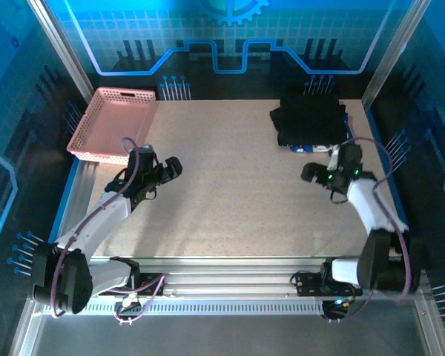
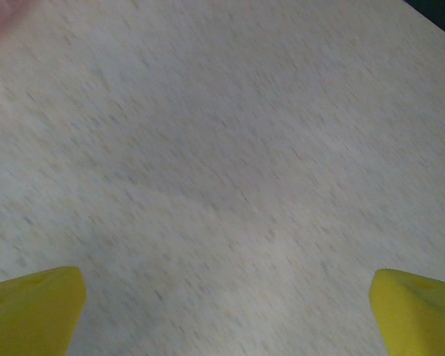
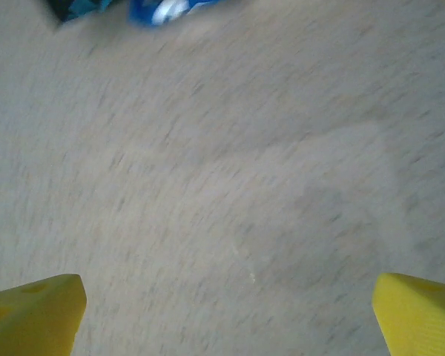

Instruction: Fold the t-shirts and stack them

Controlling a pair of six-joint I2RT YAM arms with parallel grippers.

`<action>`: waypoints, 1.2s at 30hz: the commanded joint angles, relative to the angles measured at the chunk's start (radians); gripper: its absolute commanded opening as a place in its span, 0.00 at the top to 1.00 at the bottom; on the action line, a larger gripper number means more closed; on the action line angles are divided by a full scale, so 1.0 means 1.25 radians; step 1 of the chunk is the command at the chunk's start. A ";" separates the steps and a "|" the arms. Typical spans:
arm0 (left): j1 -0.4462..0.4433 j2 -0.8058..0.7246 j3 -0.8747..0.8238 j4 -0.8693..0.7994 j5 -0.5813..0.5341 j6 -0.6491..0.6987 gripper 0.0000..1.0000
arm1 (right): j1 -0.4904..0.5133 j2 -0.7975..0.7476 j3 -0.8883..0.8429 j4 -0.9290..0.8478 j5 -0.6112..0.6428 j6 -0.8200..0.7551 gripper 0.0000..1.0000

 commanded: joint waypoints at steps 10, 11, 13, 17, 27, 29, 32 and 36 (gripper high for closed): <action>0.071 0.115 -0.174 0.605 -0.142 0.369 0.01 | 0.038 -0.195 -0.359 0.593 0.184 -0.137 0.00; 0.073 0.122 -0.168 0.607 -0.137 0.384 0.01 | 0.036 -0.185 -0.377 0.652 0.175 -0.126 0.00; 0.078 0.118 -0.176 0.623 -0.119 0.389 0.01 | 0.037 -0.139 -0.396 0.744 0.174 -0.114 0.00; 0.081 0.039 -0.250 0.626 -0.059 0.379 0.01 | 0.046 -0.048 -0.392 0.850 0.173 -0.127 0.00; 0.141 0.133 -0.265 0.663 0.107 0.350 0.01 | 0.126 0.215 -0.320 1.028 0.222 -0.223 0.00; 0.168 0.128 -0.277 0.681 0.143 0.330 0.01 | 0.138 0.205 -0.295 0.956 0.258 -0.212 0.00; 0.180 0.123 -0.287 0.694 0.154 0.322 0.01 | 0.126 0.211 -0.300 0.979 0.249 -0.205 0.00; 0.179 0.107 -0.303 0.701 0.099 0.310 0.01 | 0.128 0.210 -0.301 0.976 0.250 -0.205 0.00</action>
